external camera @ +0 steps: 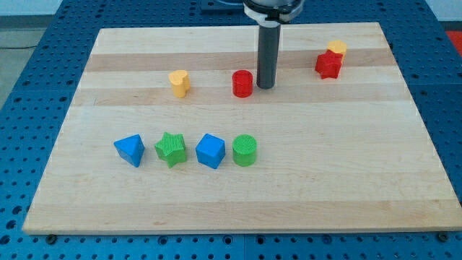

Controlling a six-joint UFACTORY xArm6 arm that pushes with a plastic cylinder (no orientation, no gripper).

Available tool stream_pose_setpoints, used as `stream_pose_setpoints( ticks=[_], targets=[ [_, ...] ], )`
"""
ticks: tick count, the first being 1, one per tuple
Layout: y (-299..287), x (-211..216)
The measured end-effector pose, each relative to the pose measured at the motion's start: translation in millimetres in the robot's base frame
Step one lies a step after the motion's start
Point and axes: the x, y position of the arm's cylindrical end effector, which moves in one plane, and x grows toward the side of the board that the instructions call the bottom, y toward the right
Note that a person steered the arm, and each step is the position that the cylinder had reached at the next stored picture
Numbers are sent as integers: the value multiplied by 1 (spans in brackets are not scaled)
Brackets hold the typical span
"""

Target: Move the red circle right to the yellow heart

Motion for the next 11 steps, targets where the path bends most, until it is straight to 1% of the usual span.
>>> stream_pose_setpoints(
  ticks=[1, 4, 9, 10, 11],
  targets=[
    [-2, 4],
    [-38, 4],
    [-62, 4],
    [-61, 4],
    [-6, 12]
  ],
)
